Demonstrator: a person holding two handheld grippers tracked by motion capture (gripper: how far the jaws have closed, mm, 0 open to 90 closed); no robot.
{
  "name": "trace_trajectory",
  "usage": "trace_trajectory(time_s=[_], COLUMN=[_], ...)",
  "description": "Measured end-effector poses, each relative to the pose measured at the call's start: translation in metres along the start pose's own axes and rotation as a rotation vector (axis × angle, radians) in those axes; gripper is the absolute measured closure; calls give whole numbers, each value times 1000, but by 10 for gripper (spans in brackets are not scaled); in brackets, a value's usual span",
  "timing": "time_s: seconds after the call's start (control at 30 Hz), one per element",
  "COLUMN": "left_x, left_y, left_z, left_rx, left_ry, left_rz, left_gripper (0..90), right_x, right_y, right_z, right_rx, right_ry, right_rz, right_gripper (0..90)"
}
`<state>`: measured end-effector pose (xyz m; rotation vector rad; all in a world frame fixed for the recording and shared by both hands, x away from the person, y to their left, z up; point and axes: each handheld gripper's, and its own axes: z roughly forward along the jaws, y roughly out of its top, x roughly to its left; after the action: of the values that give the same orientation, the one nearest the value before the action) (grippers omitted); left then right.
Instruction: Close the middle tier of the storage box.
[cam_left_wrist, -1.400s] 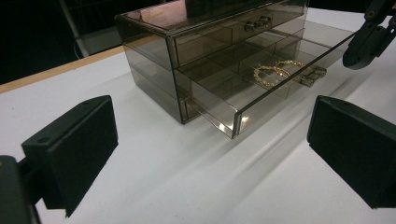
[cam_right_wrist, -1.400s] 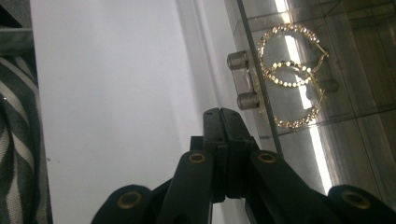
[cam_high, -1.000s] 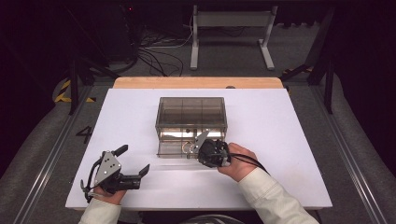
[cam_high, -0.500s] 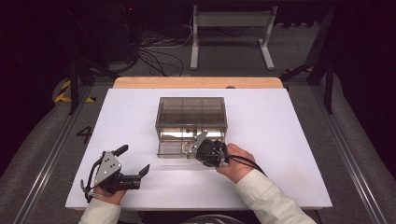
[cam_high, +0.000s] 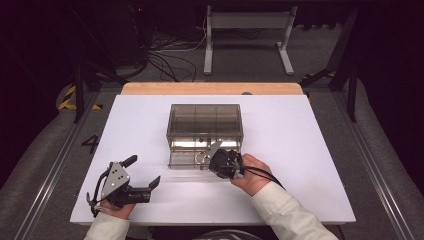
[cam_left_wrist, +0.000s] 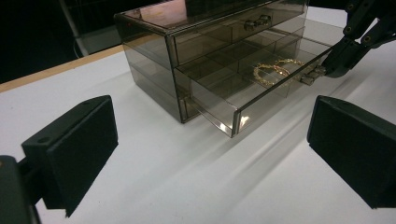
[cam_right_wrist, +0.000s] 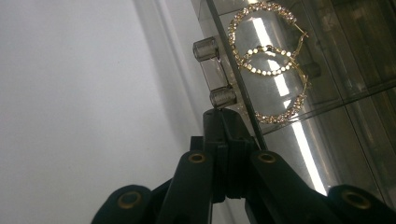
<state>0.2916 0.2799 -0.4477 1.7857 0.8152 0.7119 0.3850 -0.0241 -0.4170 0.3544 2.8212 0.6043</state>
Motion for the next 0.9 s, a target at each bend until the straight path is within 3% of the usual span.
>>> trace_trajectory(time_s=[0.27, 0.9], left_x=[0, 1], left_y=[0, -2], left_z=[0, -3], left_rx=[4, 4], left_ry=[1, 5], left_rz=[3, 1], left_gripper=[27, 27], right_x=[-1, -18], right_y=[1, 2], right_z=[-1, -2], right_rx=[-8, -91], right_ry=[-18, -108], right_rz=[7, 61], right_gripper=[900, 900])
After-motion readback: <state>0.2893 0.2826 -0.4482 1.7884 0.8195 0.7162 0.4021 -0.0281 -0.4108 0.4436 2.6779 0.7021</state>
